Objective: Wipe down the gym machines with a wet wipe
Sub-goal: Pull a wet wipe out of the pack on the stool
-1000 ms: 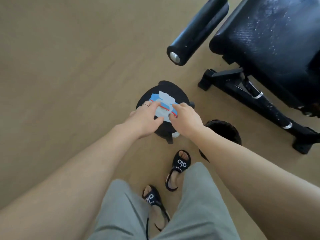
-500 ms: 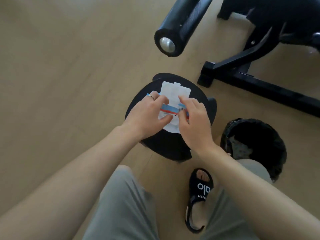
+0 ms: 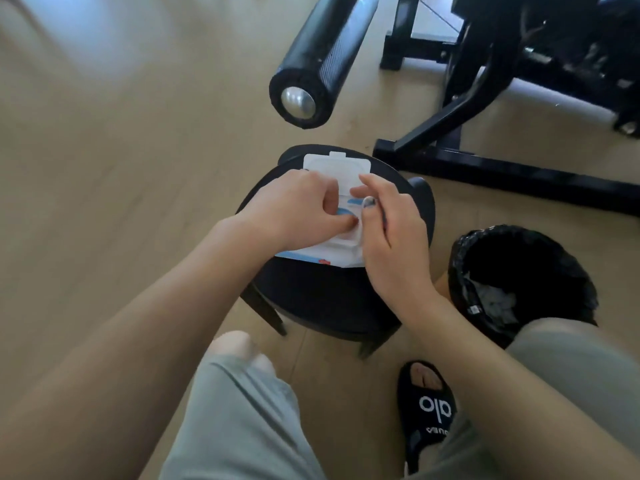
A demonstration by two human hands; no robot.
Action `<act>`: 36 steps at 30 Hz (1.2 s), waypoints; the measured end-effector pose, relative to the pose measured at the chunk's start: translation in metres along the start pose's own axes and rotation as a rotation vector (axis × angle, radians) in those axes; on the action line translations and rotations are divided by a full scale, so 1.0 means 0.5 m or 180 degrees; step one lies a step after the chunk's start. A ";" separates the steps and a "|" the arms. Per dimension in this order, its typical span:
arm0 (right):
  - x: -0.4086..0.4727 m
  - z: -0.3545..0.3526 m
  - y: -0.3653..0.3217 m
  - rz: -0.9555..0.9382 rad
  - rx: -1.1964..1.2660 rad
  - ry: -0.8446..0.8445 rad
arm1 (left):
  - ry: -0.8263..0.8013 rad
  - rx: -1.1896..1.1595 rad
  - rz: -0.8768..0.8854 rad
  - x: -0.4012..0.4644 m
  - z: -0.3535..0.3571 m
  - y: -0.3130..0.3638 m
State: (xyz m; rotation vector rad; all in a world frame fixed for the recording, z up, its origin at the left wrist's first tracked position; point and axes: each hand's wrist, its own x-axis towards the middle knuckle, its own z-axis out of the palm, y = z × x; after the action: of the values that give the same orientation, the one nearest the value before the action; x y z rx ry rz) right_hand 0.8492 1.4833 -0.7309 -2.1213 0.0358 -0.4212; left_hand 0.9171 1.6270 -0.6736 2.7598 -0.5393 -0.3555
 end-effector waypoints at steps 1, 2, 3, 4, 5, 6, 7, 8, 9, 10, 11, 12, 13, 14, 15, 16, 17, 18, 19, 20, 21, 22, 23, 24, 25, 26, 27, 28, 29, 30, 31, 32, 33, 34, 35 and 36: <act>-0.002 0.001 0.000 -0.0014 -0.0047 0.0014 | -0.0036 -0.0012 0.0011 0.002 -0.001 0.000; -0.003 0.002 -0.001 -0.0026 -0.0101 0.0013 | -0.0086 -0.0021 0.0019 0.003 -0.004 0.000; -0.004 0.003 -0.002 -0.0039 -0.0151 0.0003 | -0.0147 -0.0026 0.0022 0.004 -0.006 0.000; -0.005 0.003 -0.002 -0.0051 -0.0192 -0.0006 | -0.0209 -0.0029 0.0021 0.005 -0.010 0.000; -0.005 0.003 -0.002 -0.0068 -0.0230 -0.0008 | -0.0263 -0.0032 0.0014 0.006 -0.013 0.001; -0.006 0.003 -0.002 -0.0084 -0.0272 -0.0004 | -0.0311 -0.0033 0.0007 0.008 -0.017 0.002; -0.006 0.003 -0.001 -0.0100 -0.0313 0.0009 | -0.0363 -0.0033 0.0005 0.010 -0.021 0.003; -0.007 0.004 -0.001 -0.0122 -0.0356 0.0030 | -0.0415 -0.0033 0.0005 0.013 -0.025 0.004; -0.008 0.006 -0.002 -0.0151 -0.0397 0.0061 | -0.0465 -0.0031 0.0006 0.015 -0.029 0.005; -0.009 0.007 -0.002 -0.0171 -0.0435 0.0090 | -0.0511 -0.0033 0.0001 0.018 -0.032 0.007; -0.009 0.010 -0.002 -0.0181 -0.0461 0.0112 | -0.0547 -0.0030 -0.0006 0.020 -0.035 0.008; -0.009 0.011 -0.002 -0.0186 -0.0473 0.0122 | -0.0574 -0.0014 -0.0011 0.021 -0.037 0.010; -0.010 0.012 -0.001 -0.0191 -0.0477 0.0128 | -0.0589 0.0017 -0.0005 0.022 -0.038 0.013; -0.010 0.012 -0.002 -0.0196 -0.0482 0.0135 | -0.0589 0.0065 0.0010 0.023 -0.040 0.016; -0.010 0.012 -0.001 -0.0203 -0.0488 0.0142 | -0.0573 0.0122 0.0036 0.024 -0.041 0.019; -0.011 0.012 -0.001 -0.0210 -0.0493 0.0149 | -0.0555 0.0181 0.0066 0.024 -0.042 0.022; -0.011 0.013 -0.001 -0.0213 -0.0493 0.0159 | -0.0545 0.0242 0.0101 0.025 -0.043 0.025; -0.011 0.014 0.000 -0.0207 -0.0495 0.0170 | -0.0537 0.0306 0.0133 0.026 -0.043 0.027; -0.011 0.015 0.000 -0.0204 -0.0502 0.0192 | -0.0522 0.0366 0.0161 0.028 -0.043 0.029; -0.011 0.016 0.000 -0.0213 -0.0514 0.0219 | -0.0507 0.0419 0.0178 0.030 -0.043 0.030; -0.011 0.016 0.000 -0.0234 -0.0524 0.0243 | -0.0492 0.0460 0.0183 0.031 -0.042 0.031; -0.012 0.016 -0.001 -0.0253 -0.0524 0.0252 | -0.0488 0.0492 0.0179 0.032 -0.043 0.031; -0.012 0.016 -0.001 -0.0263 -0.0510 0.0254 | -0.0494 0.0517 0.0176 0.033 -0.044 0.032; -0.013 0.016 -0.002 -0.0264 -0.0495 0.0256 | -0.0501 0.0537 0.0177 0.034 -0.044 0.032; -0.012 0.016 -0.001 -0.0259 -0.0487 0.0260 | -0.0498 0.0554 0.0182 0.035 -0.045 0.033; -0.011 0.016 -0.001 -0.0247 -0.0491 0.0265 | -0.0488 0.0570 0.0187 0.036 -0.045 0.034; -0.010 0.016 0.001 -0.0233 -0.0493 0.0268 | -0.0475 0.0596 0.0198 0.037 -0.043 0.036; -0.009 0.017 0.003 -0.0214 -0.0488 0.0269 | -0.0456 0.0642 0.0215 0.038 -0.041 0.038; -0.008 0.018 0.004 -0.0193 -0.0481 0.0275 | -0.0433 0.0704 0.0234 0.039 -0.038 0.041; -0.008 0.019 0.005 -0.0178 -0.0476 0.0282 | -0.0414 0.0758 0.0241 0.039 -0.036 0.043; -0.008 0.019 0.005 -0.0173 -0.0474 0.0286 | -0.0401 0.0791 0.0241 0.039 -0.035 0.045; -0.008 0.019 0.005 -0.0178 -0.0479 0.0285 | -0.0389 0.0802 0.0237 0.039 -0.035 0.046; -0.009 0.019 0.005 -0.0187 -0.0492 0.0280 | -0.0376 0.0805 0.0233 0.039 -0.035 0.046; -0.009 0.019 0.005 -0.0195 -0.0509 0.0271 | -0.0370 0.0807 0.0235 0.039 -0.035 0.046; -0.009 0.019 0.005 -0.0193 -0.0524 0.0265 | -0.0362 0.0811 0.0248 0.039 -0.034 0.046; -0.008 0.019 0.005 -0.0184 -0.0532 0.0263 | -0.0340 0.0812 0.0273 0.039 -0.033 0.045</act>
State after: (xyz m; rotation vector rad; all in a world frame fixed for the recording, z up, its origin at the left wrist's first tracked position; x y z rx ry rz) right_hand 0.8488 1.4900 -0.7389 -2.2726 0.0593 -0.5567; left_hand 0.9320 1.6033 -0.6543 2.9606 -0.7769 -0.4435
